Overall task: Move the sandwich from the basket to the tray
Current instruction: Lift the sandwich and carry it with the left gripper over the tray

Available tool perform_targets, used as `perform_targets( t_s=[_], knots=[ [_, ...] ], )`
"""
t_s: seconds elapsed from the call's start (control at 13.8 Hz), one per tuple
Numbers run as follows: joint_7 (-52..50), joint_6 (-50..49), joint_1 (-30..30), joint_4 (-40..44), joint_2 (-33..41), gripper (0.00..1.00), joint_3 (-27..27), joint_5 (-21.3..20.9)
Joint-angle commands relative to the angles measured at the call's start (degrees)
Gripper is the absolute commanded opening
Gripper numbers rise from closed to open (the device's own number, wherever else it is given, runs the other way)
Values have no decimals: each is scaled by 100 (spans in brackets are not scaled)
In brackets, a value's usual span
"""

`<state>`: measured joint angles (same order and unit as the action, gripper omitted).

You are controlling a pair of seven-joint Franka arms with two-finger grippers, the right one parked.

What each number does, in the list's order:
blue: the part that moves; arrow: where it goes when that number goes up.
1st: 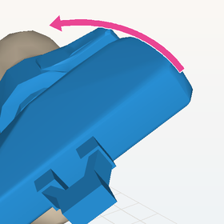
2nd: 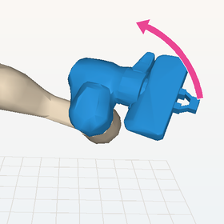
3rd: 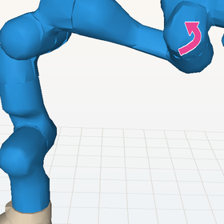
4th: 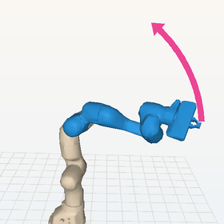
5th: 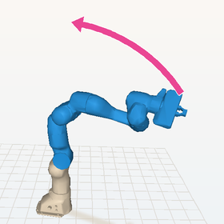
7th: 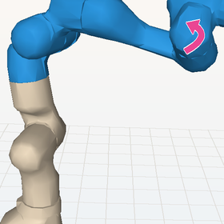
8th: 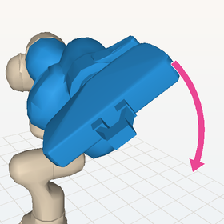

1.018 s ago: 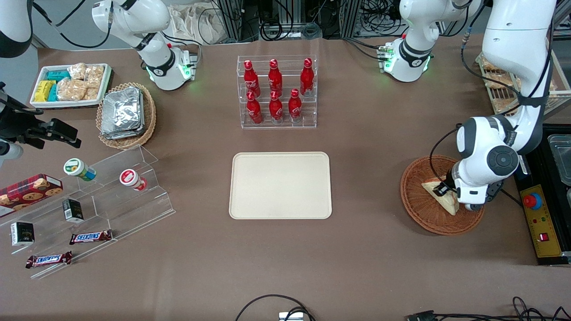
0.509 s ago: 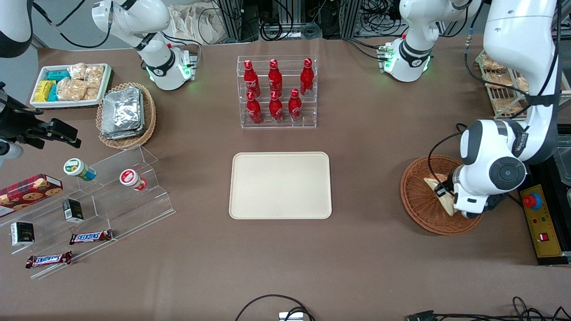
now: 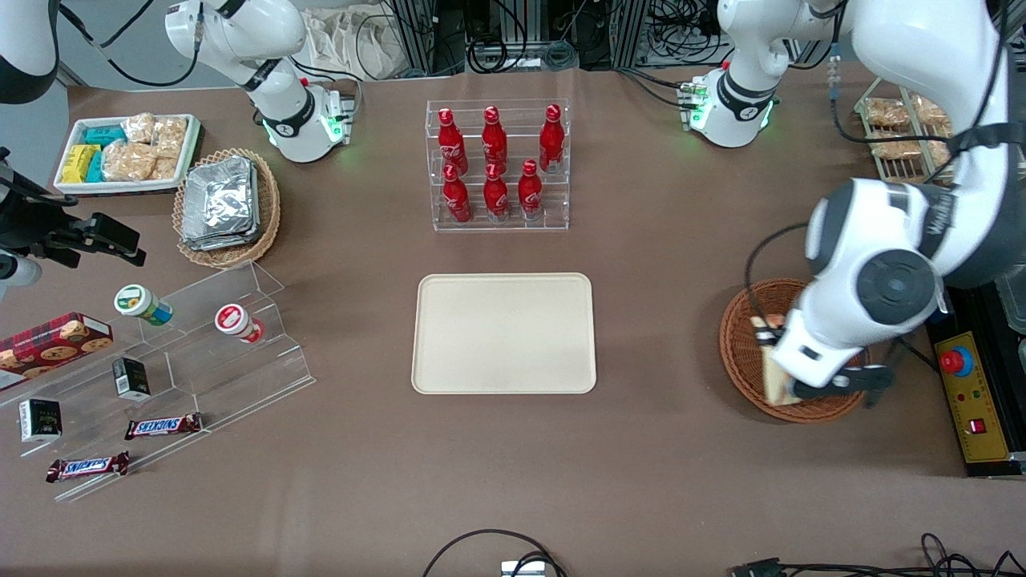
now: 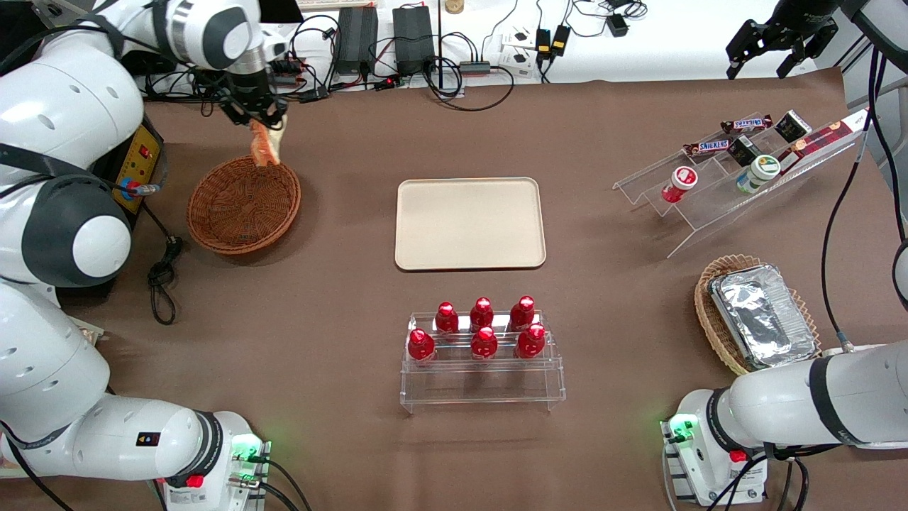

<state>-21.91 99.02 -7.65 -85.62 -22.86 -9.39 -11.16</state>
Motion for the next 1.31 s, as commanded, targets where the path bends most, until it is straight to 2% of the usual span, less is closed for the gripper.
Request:
perform_targets(
  t_s=[0.0, 0.15, 0.36, 0.58, 1.16, 1.24],
  knots=[
    [-119, -172, -315, 309, -139, 0, -431, 8],
    [-558, -85, -639, 379, -393, 0, -677, 105],
    [-989, 81, -1281, 1002, -1366, 0, -696, 114],
    [-1262, 1021, -1616, 1013, -2001, 0, -687, 96],
    [-1992, 1700, -1836, 907, -2468, 0, -678, 96],
    [-1993, 1700, -1827, 899, -2477, 18, -678, 96]
  ],
)
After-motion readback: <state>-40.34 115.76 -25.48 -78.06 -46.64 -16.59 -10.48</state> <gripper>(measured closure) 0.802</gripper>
